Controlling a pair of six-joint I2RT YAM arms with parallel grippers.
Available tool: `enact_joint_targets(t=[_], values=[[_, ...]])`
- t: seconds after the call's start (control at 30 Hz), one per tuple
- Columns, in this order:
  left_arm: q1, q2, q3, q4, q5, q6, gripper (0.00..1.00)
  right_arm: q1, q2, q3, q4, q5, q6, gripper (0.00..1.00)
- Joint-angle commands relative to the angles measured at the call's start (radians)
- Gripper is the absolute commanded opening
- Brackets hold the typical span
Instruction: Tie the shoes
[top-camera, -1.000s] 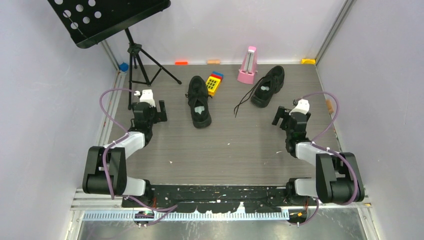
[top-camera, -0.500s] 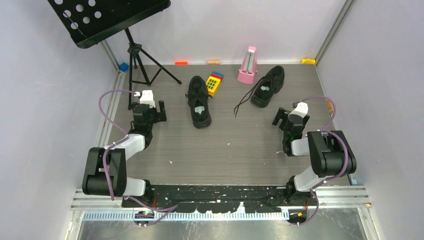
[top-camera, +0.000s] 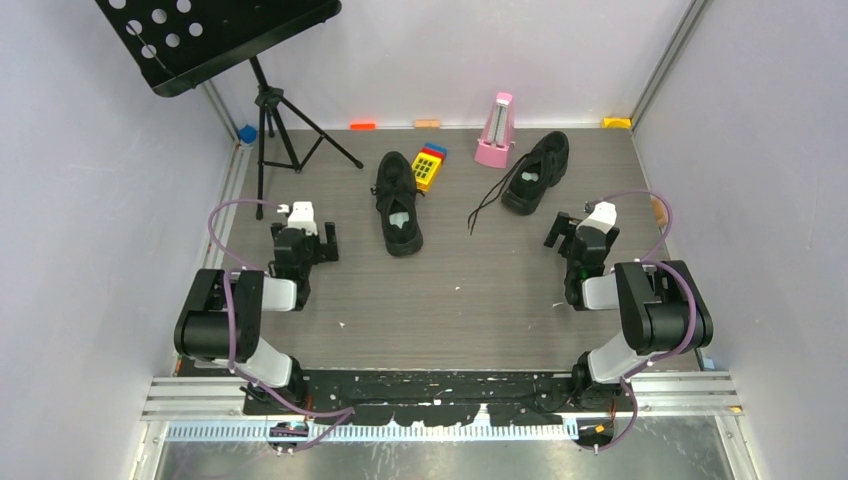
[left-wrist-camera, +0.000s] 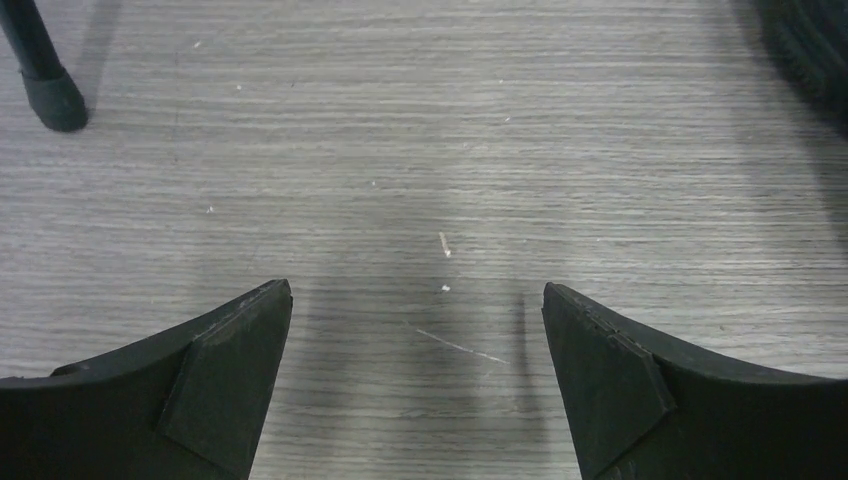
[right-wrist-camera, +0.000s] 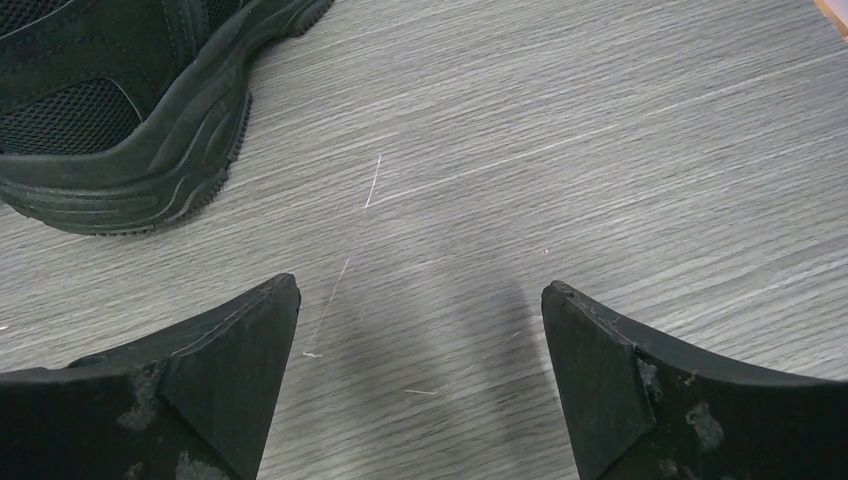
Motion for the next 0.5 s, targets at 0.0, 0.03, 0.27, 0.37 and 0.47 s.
enact_joint_targets(t=[0.0, 0.03, 0.27, 0.37, 0.47], values=[[0.006, 0.007, -0.001, 0.145, 0.032, 0.025, 1.00, -0.002, -0.005, 0.017, 0.058, 0.028, 0.002, 0.96], [0.006, 0.009, -0.003, 0.153, 0.032, 0.025, 1.00, -0.002, -0.005, 0.017, 0.058, 0.027, 0.002, 0.96], [0.006, 0.006, 0.001, 0.137, 0.034, 0.026, 1.00, -0.002, -0.005, 0.018, 0.058, 0.027, 0.003, 0.97], [0.006, 0.007, 0.003, 0.137, 0.033, 0.025, 1.00, -0.001, -0.006, 0.017, 0.059, 0.028, 0.003, 0.97], [0.005, 0.008, 0.003, 0.137, 0.036, 0.027, 1.00, -0.002, -0.005, 0.017, 0.059, 0.026, 0.003, 0.97]])
